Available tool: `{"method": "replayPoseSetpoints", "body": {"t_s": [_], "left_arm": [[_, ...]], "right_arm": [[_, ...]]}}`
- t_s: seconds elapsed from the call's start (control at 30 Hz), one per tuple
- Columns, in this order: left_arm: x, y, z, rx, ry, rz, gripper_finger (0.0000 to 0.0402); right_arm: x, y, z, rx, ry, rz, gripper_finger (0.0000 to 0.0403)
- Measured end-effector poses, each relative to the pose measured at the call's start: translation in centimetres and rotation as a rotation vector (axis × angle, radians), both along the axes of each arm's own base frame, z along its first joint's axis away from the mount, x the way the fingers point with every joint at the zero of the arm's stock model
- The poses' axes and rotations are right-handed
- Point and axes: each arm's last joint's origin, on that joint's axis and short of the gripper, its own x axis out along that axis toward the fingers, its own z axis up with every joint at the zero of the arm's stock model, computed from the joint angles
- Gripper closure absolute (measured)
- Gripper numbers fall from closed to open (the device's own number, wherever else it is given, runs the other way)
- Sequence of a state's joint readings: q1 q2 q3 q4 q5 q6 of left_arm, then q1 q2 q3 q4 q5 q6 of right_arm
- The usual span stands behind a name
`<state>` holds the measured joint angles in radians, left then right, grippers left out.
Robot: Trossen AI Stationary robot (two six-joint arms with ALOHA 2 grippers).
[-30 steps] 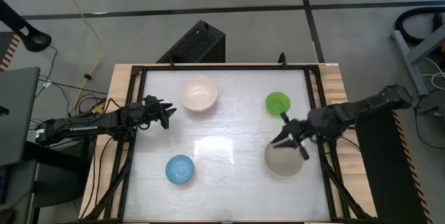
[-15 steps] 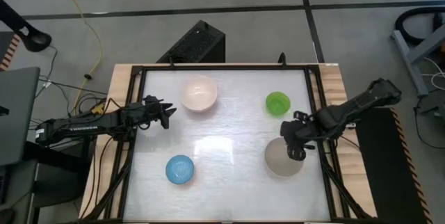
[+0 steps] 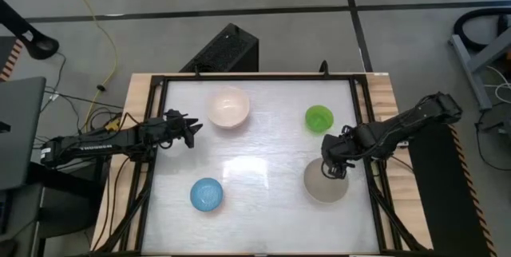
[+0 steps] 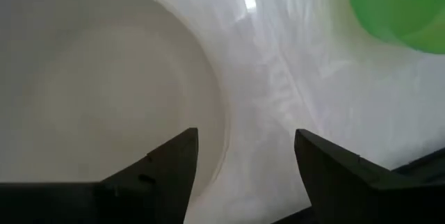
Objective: Nest bowls inside each other
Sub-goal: Stack the gray bowl on top of the white bowl
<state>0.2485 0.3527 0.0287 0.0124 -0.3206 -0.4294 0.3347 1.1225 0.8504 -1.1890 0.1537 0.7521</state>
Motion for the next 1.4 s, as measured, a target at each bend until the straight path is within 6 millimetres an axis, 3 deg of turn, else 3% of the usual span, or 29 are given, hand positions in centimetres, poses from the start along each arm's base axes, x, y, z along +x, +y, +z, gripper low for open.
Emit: {"method": "replayPoseSetpoints", "body": {"t_s": [0.7,0.83,1.0,1.07,1.2,1.4], "left_arm": [[0.0,0.0,0.0,0.0,0.0,0.0,0.0244],[0.0,0.0,0.0,0.0,0.0,0.0,0.0244],[0.0,0.0,0.0,0.0,0.0,0.0,0.0244],[0.0,0.0,0.0,0.0,0.0,0.0,0.0244],[0.0,0.0,0.0,0.0,0.0,0.0,0.0244],[0.0,0.0,0.0,0.0,0.0,-0.001,0.0244]], "right_arm": [[0.1,-0.2,-5.8,0.075,-0.07,0.012,0.0148],[0.3,-0.1,-5.7,0.099,-0.083,0.046,0.0203],[0.4,-0.3,-5.7,0.141,-0.066,0.079,0.0346],[0.7,-0.4,-5.3,0.164,-0.08,0.081,0.0383],[1.1,-0.7,-4.2,0.155,-0.092,0.075,0.0383],[2.3,-1.2,-0.4,0.126,-0.147,0.11,0.0396]]}}
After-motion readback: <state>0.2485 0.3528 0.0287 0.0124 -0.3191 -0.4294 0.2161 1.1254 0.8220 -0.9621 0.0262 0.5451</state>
